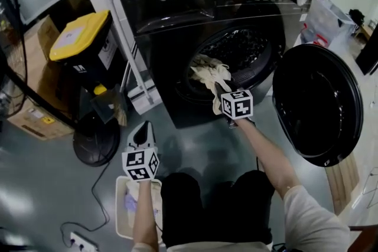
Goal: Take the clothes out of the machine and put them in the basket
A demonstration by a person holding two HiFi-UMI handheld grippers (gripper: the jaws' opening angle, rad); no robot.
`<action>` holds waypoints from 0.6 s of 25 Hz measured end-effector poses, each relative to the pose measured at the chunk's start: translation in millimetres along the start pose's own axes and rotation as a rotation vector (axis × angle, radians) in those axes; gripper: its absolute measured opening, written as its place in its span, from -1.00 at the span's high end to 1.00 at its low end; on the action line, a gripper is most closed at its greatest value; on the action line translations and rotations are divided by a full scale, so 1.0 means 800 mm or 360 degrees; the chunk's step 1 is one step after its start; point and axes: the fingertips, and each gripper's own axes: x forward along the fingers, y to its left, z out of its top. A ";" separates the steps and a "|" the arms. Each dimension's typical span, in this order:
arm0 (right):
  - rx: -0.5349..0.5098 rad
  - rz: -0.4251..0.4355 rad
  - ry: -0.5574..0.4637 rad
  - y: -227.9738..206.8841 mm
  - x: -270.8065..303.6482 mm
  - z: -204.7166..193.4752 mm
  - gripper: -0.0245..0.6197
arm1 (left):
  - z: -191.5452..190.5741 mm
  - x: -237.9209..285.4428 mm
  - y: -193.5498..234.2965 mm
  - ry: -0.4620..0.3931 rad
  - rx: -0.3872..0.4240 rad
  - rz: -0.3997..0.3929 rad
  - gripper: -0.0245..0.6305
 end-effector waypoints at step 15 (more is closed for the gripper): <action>0.0033 -0.0036 -0.0322 -0.001 -0.136 0.045 0.61 | 0.017 0.024 -0.052 -0.0038 0.0046 -0.0152 0.87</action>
